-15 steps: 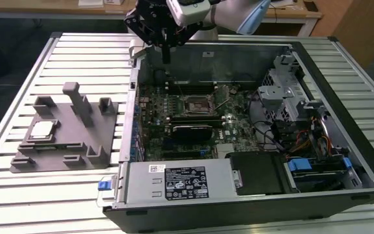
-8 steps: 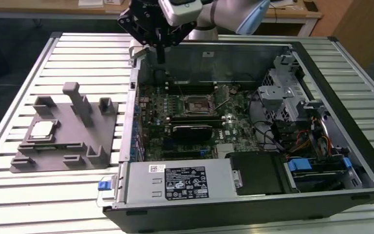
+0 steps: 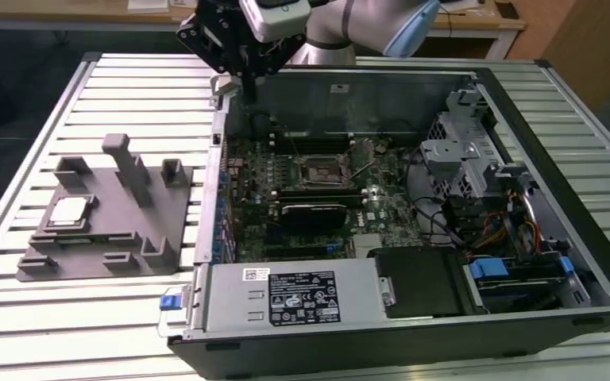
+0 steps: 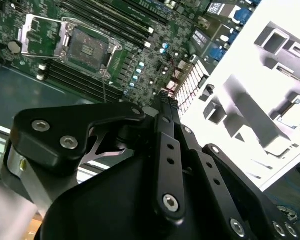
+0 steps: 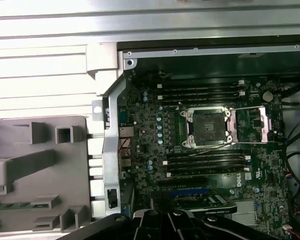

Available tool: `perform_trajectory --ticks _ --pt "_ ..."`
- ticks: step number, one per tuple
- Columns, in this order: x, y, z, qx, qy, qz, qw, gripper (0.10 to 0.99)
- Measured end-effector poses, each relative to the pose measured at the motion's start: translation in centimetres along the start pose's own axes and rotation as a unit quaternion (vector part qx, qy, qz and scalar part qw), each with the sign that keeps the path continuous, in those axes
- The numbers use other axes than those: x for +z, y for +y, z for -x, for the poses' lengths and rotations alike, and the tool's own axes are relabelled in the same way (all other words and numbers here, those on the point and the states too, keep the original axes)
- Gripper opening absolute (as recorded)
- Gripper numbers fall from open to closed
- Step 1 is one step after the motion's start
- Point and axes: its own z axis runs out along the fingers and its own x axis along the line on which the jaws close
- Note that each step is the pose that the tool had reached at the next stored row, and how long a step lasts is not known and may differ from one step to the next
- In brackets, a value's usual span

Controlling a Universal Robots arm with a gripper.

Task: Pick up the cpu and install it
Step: 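Reach for the cpu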

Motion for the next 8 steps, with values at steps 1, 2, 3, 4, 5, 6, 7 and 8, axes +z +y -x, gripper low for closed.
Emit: perform_trajectory --ticks 1,2,3,4,5,6,7,8 --pt "-0.01 -0.01 -0.2 0.0 0.0 0.0 1.0 0.106" --pt "-0.01 -0.03 -0.41 0.0 -0.0001 0.0 1.0 0.106" --pt "-0.02 -0.05 -0.62 0.0 -0.0002 0.0 1.0 0.106" --pt "-0.02 -0.06 -0.83 0.0 -0.0002 0.0 1.0 0.106" --pt "-0.03 -0.08 -1.03 0.0 -0.0003 0.0 1.0 0.106" --pt "-0.04 -0.09 -1.25 0.0 -0.0003 0.0 1.0 0.106" --pt "-0.04 -0.11 -1.46 0.0 -0.0004 0.0 1.0 0.106" --pt "-0.05 -0.13 -1.68 0.0 -0.0005 0.0 1.0 0.106"
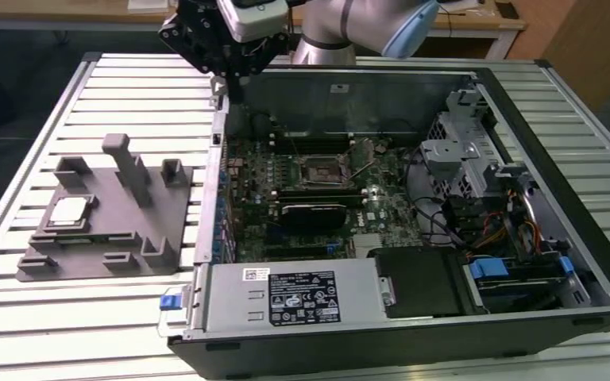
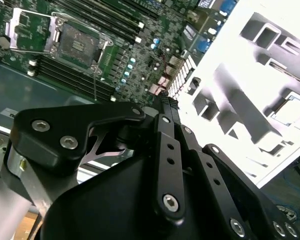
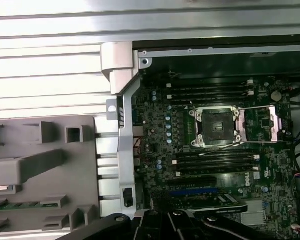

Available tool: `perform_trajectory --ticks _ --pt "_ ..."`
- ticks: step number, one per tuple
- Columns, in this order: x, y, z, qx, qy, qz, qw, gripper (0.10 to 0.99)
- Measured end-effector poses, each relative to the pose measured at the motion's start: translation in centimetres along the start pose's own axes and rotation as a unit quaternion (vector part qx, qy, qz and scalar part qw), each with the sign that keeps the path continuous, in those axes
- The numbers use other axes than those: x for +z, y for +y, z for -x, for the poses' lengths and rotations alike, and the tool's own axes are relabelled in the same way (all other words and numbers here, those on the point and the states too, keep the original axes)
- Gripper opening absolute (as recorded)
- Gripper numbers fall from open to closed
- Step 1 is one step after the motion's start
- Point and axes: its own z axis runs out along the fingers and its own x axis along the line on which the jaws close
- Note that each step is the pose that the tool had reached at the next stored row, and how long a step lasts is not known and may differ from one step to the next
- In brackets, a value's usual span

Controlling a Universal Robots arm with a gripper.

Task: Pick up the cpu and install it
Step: 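Reach for the cpu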

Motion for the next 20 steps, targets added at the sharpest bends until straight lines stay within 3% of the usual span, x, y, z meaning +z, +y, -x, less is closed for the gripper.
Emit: perform_trajectory --ticks 20 --pt "-0.12 -0.31 -4.19 0.0 -0.0013 0.0001 1.0 0.106"
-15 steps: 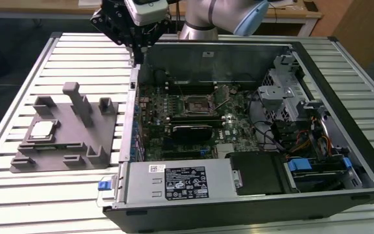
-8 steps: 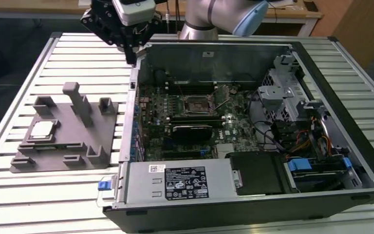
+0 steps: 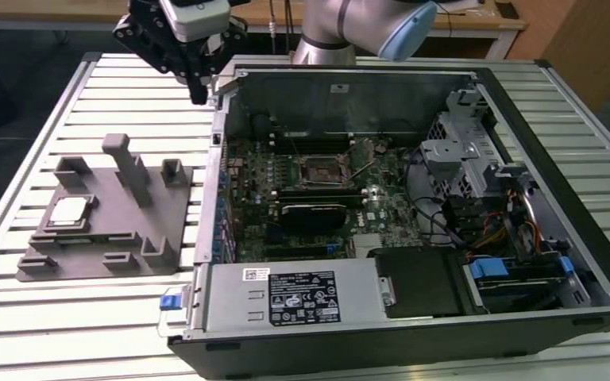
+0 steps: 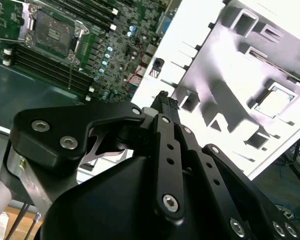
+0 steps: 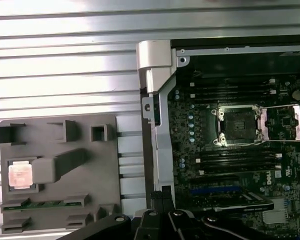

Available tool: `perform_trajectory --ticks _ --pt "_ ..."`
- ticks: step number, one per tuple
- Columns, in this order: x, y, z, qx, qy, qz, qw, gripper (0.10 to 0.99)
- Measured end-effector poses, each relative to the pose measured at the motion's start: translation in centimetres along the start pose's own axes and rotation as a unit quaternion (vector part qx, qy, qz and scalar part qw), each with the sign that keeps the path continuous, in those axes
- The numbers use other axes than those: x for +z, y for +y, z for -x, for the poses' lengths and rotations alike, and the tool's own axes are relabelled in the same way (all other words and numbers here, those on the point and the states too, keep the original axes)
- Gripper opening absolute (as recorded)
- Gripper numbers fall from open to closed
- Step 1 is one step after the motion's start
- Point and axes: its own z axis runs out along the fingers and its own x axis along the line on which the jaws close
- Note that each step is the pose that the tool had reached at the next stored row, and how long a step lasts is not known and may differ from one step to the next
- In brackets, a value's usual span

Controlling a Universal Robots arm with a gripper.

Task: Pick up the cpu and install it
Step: 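Reach for the cpu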

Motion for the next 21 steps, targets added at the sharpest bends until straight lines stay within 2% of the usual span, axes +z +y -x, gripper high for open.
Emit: perform_trajectory --ticks 21 --pt "-0.14 -0.36 -4.8 0.0 -0.0011 0.0001 1.0 0.106"
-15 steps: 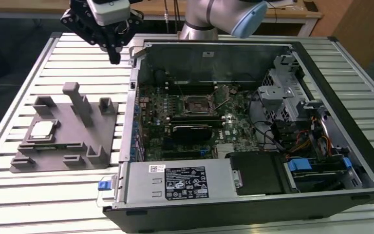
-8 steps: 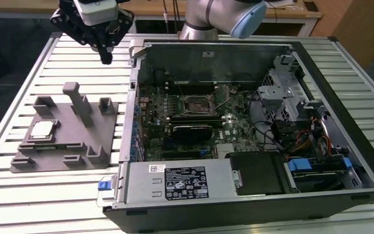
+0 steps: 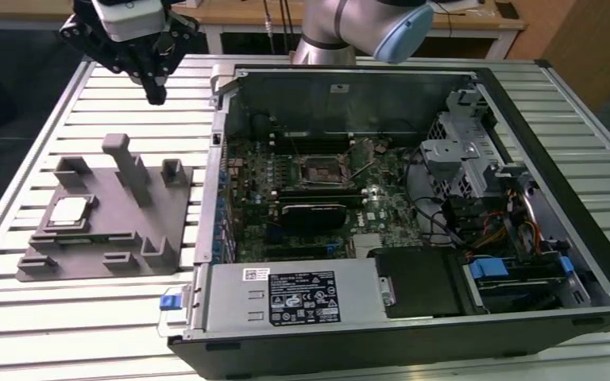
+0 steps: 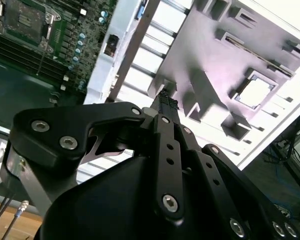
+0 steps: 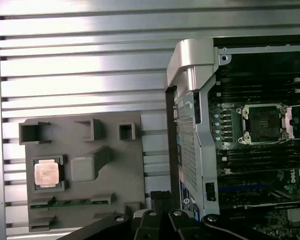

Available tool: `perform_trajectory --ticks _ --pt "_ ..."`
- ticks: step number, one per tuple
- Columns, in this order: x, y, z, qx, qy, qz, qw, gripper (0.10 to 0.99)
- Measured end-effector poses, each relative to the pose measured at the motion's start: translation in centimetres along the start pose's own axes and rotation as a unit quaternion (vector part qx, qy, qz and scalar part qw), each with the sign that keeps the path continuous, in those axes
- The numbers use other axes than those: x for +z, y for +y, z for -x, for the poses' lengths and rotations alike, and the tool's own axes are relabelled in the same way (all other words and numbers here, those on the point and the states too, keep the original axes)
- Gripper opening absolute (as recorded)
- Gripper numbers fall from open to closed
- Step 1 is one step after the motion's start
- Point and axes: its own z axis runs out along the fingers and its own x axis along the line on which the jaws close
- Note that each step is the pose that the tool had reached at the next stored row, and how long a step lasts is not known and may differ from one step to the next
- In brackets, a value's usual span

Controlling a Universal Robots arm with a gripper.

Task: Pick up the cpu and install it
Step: 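Reach for the cpu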

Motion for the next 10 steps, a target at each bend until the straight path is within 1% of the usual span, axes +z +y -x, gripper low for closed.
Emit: perform_trajectory --ticks 10 --pt "-0.09 -0.21 -2.8 0.0 -0.0008 0.0 1.0 0.106"
